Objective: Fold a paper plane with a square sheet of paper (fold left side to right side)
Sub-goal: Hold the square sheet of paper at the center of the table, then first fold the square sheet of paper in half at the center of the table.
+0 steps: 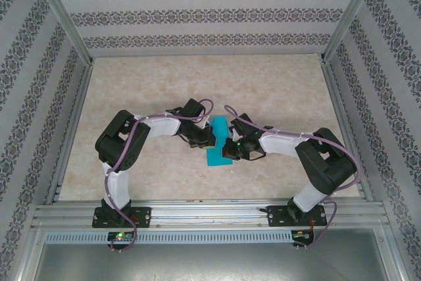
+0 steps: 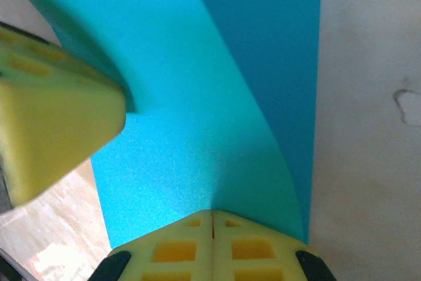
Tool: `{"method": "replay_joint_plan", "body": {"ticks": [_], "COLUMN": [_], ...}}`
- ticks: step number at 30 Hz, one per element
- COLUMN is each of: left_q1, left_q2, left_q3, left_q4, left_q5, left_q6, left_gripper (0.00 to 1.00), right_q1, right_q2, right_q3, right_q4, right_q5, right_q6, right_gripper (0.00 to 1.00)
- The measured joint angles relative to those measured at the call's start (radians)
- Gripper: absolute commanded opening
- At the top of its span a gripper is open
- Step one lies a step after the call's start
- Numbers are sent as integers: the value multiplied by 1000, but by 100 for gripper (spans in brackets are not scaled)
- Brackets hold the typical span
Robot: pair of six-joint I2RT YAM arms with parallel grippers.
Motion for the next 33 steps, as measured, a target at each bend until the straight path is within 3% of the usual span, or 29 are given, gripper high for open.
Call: {"method": "replay_joint_plan", "body": {"ticks": [7,21,33], "left_q1": [38,58,102], "left_q2": [15,38,131], "left_q3": [-19,-3,152], "left_q4": [89,107,75], "left_q5": [-14,1,-39], "left_q6": [-17,-16,-16], "left_gripper": [5,5,6], "right_q1": [0,0,-17], "right_q2": [1,8,17], "right_q3": [6,17,18], "right_q4": [-10,-12,48], "right_q5": [11,39,91], "right_q6": [-15,-41,-45], "right_gripper": [0,0,0]}}
